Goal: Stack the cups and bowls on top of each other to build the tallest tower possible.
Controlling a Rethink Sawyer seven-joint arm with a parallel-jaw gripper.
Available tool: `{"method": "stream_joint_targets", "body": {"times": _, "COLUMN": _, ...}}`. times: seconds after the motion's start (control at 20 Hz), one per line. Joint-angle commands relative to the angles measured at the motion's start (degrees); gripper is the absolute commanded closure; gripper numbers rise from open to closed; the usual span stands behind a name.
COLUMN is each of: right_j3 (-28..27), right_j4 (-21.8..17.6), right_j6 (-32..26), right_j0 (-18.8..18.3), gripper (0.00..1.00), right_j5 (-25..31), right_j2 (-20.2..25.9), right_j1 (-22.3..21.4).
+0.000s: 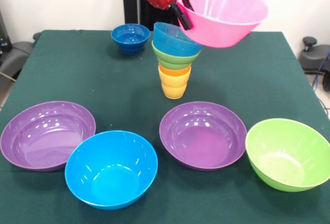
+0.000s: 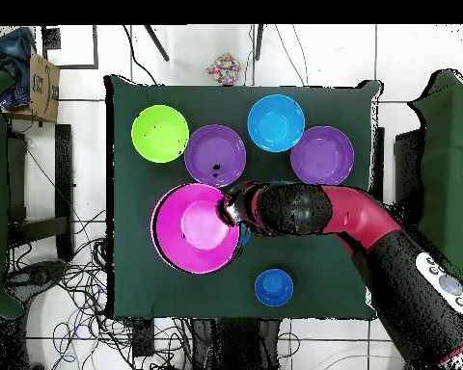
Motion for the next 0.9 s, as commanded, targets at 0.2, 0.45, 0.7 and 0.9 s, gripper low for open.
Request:
{"method": "stream_joint_targets", "body": {"times": 0.2, "right_j3": -4.38, "right_j4": 0.37, "right_j6": 1.59, "right_j0": 2.57, "gripper": 1.00, "right_j5": 2.84, "right_j2": -0.77, "right_j1": 2.33}}
{"method": "stream_joint_targets", "body": {"times": 0.45, "right_j3": -5.36, "right_j4": 0.03, "right_j6": 0.88, "right_j0": 2.41, "gripper": 1.00, "right_j5": 3.48, "right_j2": -1.09, "right_j1": 2.96}}
{"method": "stream_joint_targets", "body": {"times": 0.7, "right_j3": -6.36, "right_j4": -0.42, "right_j6": -0.48, "right_j0": 1.88, "gripper": 1.00, "right_j5": 4.86, "right_j2": -1.26, "right_j1": 3.45}}
{"method": "stream_joint_targets", "body": {"times": 0.9, "right_j3": -6.99, "right_j4": -0.37, "right_j6": -0.89, "right_j0": 1.79, "gripper": 1.00, "right_j5": 6.01, "right_j2": -1.43, "right_j1": 3.49}}
